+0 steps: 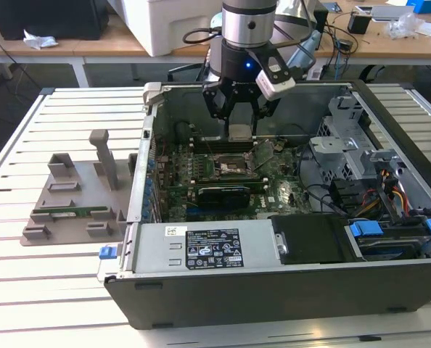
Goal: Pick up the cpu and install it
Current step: 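Place the cpu into insertion slot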
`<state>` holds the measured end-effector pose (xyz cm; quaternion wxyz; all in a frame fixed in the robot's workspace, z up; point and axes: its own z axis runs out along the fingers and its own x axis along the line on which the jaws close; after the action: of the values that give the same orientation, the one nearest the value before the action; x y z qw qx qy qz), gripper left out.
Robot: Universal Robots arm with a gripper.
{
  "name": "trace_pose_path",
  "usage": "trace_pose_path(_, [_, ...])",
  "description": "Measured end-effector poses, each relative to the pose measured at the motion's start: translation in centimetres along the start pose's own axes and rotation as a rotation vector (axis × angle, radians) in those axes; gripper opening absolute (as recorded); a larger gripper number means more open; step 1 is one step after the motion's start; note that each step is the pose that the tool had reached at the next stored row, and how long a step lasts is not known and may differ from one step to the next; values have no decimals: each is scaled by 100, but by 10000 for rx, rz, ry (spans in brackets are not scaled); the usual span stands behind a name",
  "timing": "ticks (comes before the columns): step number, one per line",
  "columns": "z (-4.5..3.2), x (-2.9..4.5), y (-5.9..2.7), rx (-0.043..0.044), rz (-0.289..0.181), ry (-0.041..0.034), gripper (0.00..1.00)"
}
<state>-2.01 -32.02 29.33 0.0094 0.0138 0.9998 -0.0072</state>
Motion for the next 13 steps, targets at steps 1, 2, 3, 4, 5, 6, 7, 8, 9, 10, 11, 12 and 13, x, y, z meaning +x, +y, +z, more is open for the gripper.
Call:
trace_pose_path(1, [0, 0, 0, 1, 35, 1, 55])
trace_pose_path(2, [0, 0, 0, 3, 123, 2, 55])
trace_pose_path(3, [0, 0, 0, 5, 189, 3, 55])
trace_pose_path(4, [0, 0, 0, 8, 248, 4, 55])
trace_pose_path(5, [0, 0, 0, 11, 357, 6, 55])
trace_pose_path(6, [0, 0, 0, 14, 438, 7, 55])
trace_pose_path(7, [0, 0, 0, 18, 551, 8, 55])
trace_pose_path(8, [0, 0, 0, 23, 664, 9, 55])
trace_pose_path(9, [0, 0, 0, 26, 751, 10, 55])
trace_pose_path(10, [0, 0, 0, 30, 843, 12, 55])
trace_pose_path(11, [1, 0, 1, 39, 928, 12, 55])
trace_pose_path(12, [0, 0, 0, 53, 1060, 14, 55])
trace_pose_path(13, [0, 0, 0, 62, 1161, 15, 55])
